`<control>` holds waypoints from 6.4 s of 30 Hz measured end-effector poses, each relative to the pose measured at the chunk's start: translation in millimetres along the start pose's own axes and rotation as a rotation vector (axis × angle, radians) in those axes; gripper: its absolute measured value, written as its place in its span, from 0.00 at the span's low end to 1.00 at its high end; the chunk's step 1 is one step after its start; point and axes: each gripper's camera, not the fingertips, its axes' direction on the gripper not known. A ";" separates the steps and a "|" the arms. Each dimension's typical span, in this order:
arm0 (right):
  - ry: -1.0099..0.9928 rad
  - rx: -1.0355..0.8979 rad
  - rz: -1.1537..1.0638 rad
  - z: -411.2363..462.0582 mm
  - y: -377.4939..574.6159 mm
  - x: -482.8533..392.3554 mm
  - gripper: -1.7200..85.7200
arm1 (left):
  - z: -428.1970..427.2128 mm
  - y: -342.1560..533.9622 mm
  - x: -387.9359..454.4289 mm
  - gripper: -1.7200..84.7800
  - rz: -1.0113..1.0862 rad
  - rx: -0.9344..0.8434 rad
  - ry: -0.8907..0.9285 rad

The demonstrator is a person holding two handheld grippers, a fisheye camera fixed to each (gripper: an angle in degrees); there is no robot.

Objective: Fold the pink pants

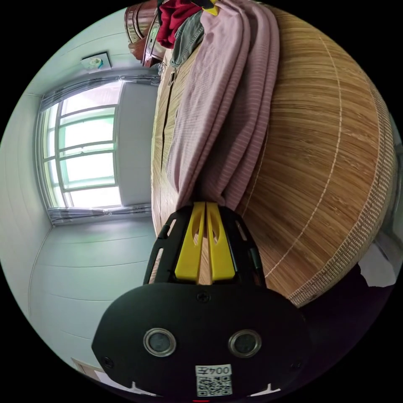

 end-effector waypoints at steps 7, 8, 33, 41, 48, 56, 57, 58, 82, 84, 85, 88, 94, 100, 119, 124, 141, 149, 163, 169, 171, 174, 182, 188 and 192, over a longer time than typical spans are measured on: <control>-0.023 0.001 0.046 13.9 25.5 3.8 0.08 | 18.9 48.8 -12.1 0.03 0.023 0.062 0.028; -0.029 0.006 0.049 13.6 28.0 3.2 0.08 | 22.4 60.0 -20.3 0.03 -0.015 0.072 0.063; -0.051 0.294 -0.061 -13.4 146.1 -116.2 0.15 | 290.0 317.0 -89.2 0.24 -1.446 0.042 1.343; -0.073 0.304 -0.048 -26.6 149.8 -146.4 0.14 | 309.9 319.8 -77.1 0.17 -1.336 -0.003 1.301; 0.151 0.253 -0.020 -25.0 142.0 -191.1 0.06 | 313.1 341.1 -63.4 0.07 -1.420 0.020 1.310; 0.340 0.125 -0.087 -21.0 149.5 -263.6 0.01 | 289.0 377.0 -47.3 0.05 -1.414 0.001 1.331; 0.351 0.116 -0.093 -21.7 152.3 -275.4 0.01 | 283.8 384.5 -43.6 0.05 -1.407 -0.002 1.333; 0.362 0.102 -0.098 -21.9 154.0 -287.0 0.01 | 281.6 388.2 -41.4 0.05 -1.409 -0.005 1.337; 0.073 0.237 -0.218 -110.6 75.8 -380.1 0.08 | 139.7 304.9 -31.3 0.09 -1.057 0.176 0.869; -0.044 0.197 -0.228 -107.1 44.5 -392.4 0.10 | 143.2 286.5 -11.0 0.09 -1.034 0.065 0.845; -0.089 0.168 -0.242 -101.1 21.6 -404.8 0.11 | 142.9 285.1 -7.2 0.09 -1.041 0.059 0.847; -0.165 0.040 -0.315 -75.2 -45.3 -447.3 0.11 | 135.6 282.2 4.8 0.10 -1.068 0.072 0.838; -0.119 -0.197 -0.349 -6.5 -185.5 -537.2 0.12 | 121.4 277.7 19.0 0.09 -1.071 0.122 0.813; 0.127 -0.328 -0.353 40.3 -262.4 -585.0 0.06 | 119.0 282.0 23.3 0.08 -1.133 0.158 0.871; -0.160 -0.082 -0.446 21.7 -263.7 -550.7 0.14 | 107.5 271.2 23.6 0.06 -1.155 0.188 0.894; -0.461 -0.352 -0.199 38.3 -343.0 -507.8 0.14 | 107.5 269.0 21.4 0.06 -1.159 0.195 0.899; -0.143 -0.653 -0.465 79.0 -363.2 -586.2 0.04 | 115.2 260.7 7.7 0.07 -1.168 0.213 0.927; -0.072 -0.591 -0.437 87.2 -352.4 -577.9 0.10 | 120.3 255.9 0.0 0.07 -1.174 0.214 0.930; -0.014 0.090 -0.554 -59.0 -124.6 -519.3 0.05 | 114.7 243.2 -75.6 0.09 -1.190 0.276 0.861; -0.012 0.129 -0.538 -53.3 -119.6 -537.8 0.08 | 159.5 186.9 -84.6 0.13 -1.029 0.122 0.848; -0.075 0.059 -0.518 -48.0 -134.8 -538.7 0.11 | 163.3 191.9 -88.0 0.13 -1.099 0.133 0.877; -0.042 -0.005 -0.517 -34.3 -146.5 -543.5 0.16 | 170.7 200.0 -102.8 0.13 -1.198 0.126 0.912; 0.045 0.097 -0.667 -29.7 -107.5 -575.1 0.02 | 200.8 199.0 -131.3 0.17 -1.357 -0.031 0.998; 0.186 0.203 -0.840 -17.3 -63.9 -607.4 0.02 | 211.5 176.4 -126.9 0.21 -1.327 -0.156 0.956; 0.229 0.194 -0.877 -12.5 -70.6 -616.7 0.03 | 208.2 184.3 -117.9 0.08 -1.331 -0.189 0.821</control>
